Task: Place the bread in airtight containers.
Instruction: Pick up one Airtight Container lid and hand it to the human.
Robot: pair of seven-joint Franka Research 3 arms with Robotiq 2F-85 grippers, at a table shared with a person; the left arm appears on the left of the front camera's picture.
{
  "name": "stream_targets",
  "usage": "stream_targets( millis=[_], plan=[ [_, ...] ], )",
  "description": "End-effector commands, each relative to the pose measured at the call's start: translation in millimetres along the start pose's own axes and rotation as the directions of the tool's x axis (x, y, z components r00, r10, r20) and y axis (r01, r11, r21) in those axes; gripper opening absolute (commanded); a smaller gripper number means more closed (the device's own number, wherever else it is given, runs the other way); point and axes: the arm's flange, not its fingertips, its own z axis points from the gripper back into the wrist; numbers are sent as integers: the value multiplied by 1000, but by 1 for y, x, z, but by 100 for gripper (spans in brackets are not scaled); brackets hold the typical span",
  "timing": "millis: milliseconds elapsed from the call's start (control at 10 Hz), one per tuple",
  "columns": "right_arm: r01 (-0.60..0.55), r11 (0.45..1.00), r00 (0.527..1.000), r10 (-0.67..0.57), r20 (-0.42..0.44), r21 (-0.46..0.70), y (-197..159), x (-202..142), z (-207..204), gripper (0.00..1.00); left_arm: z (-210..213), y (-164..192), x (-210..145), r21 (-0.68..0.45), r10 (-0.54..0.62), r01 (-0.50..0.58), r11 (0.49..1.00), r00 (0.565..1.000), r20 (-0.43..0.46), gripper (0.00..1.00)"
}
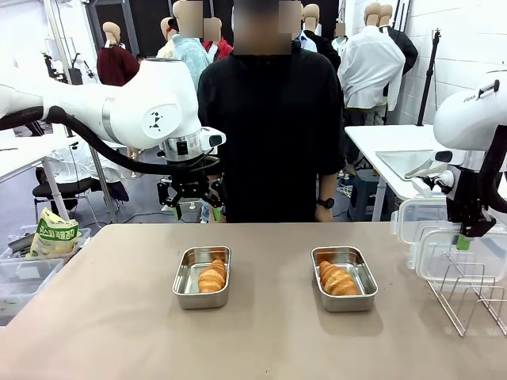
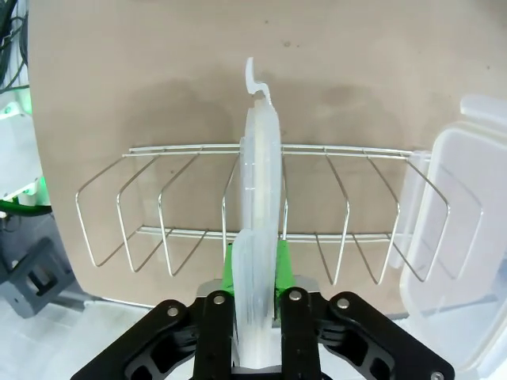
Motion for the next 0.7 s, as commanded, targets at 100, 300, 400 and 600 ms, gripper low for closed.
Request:
stream_targets(
  millis=[100, 300, 400, 600],
  plan=[
    [-9, 1000, 1000, 8, 14, 30, -1, -1, 2, 0, 1, 0, 0, -1, -1, 1, 1000, 1000, 5, 100],
    [-12, 999, 1000, 11, 20, 46, 2, -1, 7, 0, 1, 0, 0, -1, -1, 1, 1000, 1000, 5, 100],
    [-8, 997, 999, 5, 35, 71, 8, 1, 15, 0, 1, 0, 0, -1, -1, 1, 1000, 1000, 5, 100],
    [70, 993, 997, -73, 26, 90, 23, 0, 59, 0, 1, 0, 0, -1, -1, 1, 1000, 1000, 5, 100]
  ],
)
